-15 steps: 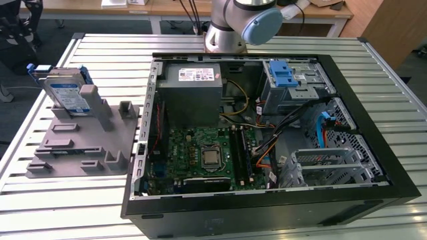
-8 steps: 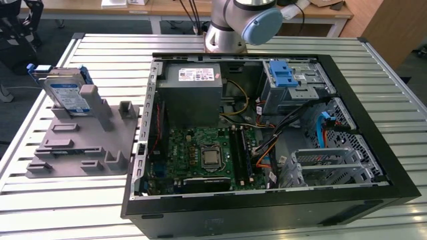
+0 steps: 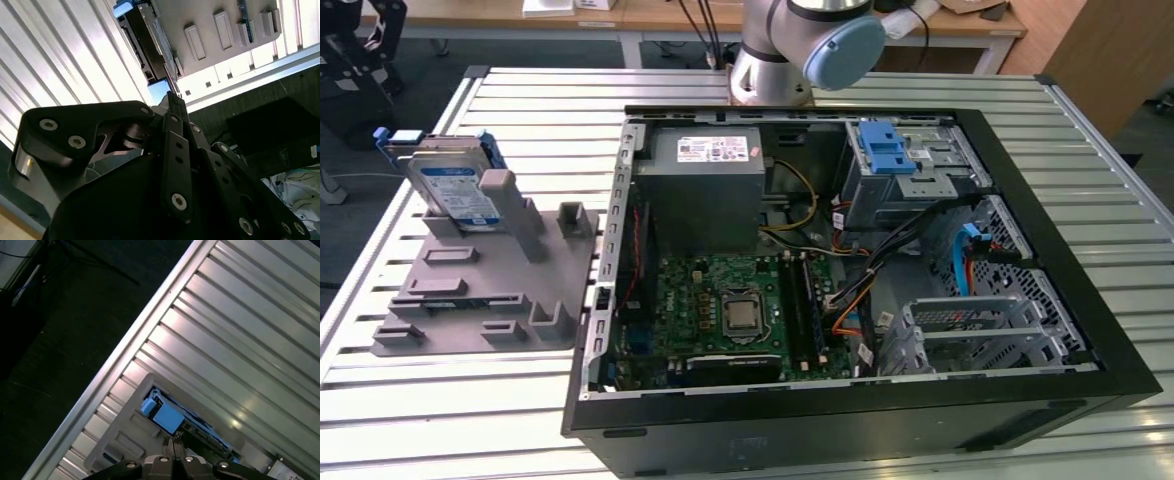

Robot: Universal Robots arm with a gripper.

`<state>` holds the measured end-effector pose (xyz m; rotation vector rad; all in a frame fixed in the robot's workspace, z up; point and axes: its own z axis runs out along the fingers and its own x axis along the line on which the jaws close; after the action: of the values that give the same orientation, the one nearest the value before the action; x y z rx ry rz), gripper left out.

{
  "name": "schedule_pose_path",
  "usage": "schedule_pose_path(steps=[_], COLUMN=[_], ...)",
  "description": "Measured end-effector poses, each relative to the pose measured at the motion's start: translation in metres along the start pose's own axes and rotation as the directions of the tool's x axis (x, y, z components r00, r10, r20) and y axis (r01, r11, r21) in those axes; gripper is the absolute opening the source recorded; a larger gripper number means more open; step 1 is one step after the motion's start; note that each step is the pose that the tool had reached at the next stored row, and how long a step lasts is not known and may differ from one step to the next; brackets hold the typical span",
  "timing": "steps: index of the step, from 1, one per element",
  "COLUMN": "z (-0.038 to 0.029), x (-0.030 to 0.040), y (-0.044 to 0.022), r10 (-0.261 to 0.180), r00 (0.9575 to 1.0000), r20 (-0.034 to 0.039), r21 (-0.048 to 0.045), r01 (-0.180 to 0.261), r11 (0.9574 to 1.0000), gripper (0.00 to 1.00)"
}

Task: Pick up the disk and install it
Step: 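Pick up the disk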

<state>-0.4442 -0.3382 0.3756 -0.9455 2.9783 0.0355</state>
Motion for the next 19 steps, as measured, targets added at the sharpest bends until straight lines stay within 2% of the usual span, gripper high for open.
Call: schedule_pose_path(steps=[3,19], z=[0.0,0.0], x=[0.0,0.0001], y=[0.0,0.0001], r10=[-0.029,-0.035], r00=[0.9996,0.9994], r20=[-0.0006,-0.0006], r21=[-0.0007,-0.0008], r01=[0.029,0.035], r11=[0.9996,0.9994], gripper=[0.11,0.11])
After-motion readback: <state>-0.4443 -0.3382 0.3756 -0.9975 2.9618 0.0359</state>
